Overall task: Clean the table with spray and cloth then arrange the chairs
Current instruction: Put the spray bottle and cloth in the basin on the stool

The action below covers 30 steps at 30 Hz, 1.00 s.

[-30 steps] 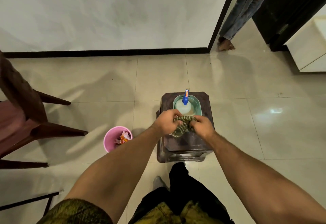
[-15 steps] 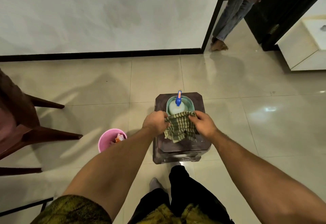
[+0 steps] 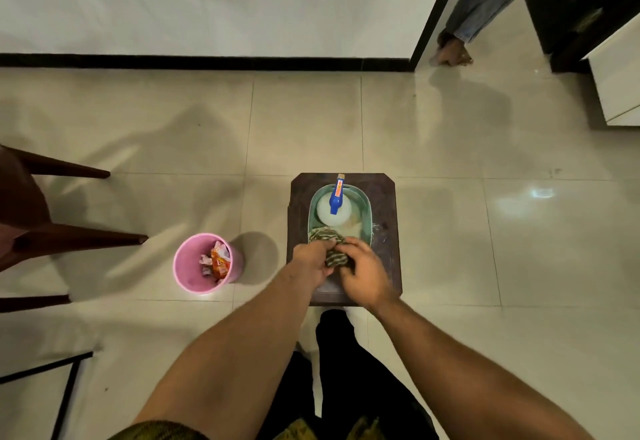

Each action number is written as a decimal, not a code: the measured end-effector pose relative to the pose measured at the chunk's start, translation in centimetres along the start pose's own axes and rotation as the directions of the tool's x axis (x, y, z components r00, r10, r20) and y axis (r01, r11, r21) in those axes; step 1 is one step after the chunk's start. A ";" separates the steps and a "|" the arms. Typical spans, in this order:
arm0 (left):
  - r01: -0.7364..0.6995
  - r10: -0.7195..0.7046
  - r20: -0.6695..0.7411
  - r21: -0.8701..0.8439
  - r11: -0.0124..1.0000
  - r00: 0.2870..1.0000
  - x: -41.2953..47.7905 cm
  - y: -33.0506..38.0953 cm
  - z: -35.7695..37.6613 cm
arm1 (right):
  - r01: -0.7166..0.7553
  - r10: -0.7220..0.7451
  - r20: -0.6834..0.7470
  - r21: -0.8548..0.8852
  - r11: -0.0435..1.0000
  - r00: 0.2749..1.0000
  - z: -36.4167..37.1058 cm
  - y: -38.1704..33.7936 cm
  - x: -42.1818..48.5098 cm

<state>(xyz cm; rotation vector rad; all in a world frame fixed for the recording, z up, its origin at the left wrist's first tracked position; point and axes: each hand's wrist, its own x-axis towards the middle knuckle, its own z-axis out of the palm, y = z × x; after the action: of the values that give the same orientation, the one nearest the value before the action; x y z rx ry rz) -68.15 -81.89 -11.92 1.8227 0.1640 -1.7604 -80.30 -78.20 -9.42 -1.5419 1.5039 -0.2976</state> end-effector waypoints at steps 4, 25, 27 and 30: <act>0.129 -0.129 0.019 -0.035 0.991 0.992 0.7 -0.1 0.2 | -0.408 0.710 -0.112 0.752 0.518 0.695 2.5 2.3 -1.5; -0.192 0.318 -0.050 0.707 0.681 0.947 3.9 -1.0 -2.5 | -0.549 0.802 0.113 0.784 0.291 0.587 1.9 5.7 4.9; -0.214 0.390 -0.065 0.749 0.628 0.918 3.8 -2.3 -2.5 | -0.508 0.811 0.099 0.821 0.262 0.577 3.2 6.4 4.0; -0.242 0.441 -0.091 0.728 0.641 0.893 3.5 -3.5 -2.6 | -0.464 0.809 0.078 0.849 0.252 0.582 4.4 7.1 3.2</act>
<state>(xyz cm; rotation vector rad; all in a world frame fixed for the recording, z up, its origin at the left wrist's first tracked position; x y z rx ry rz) -67.10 -78.85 -16.50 2.4055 -0.8362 -1.3702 -81.10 -77.85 -18.33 0.0100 1.7948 -0.6938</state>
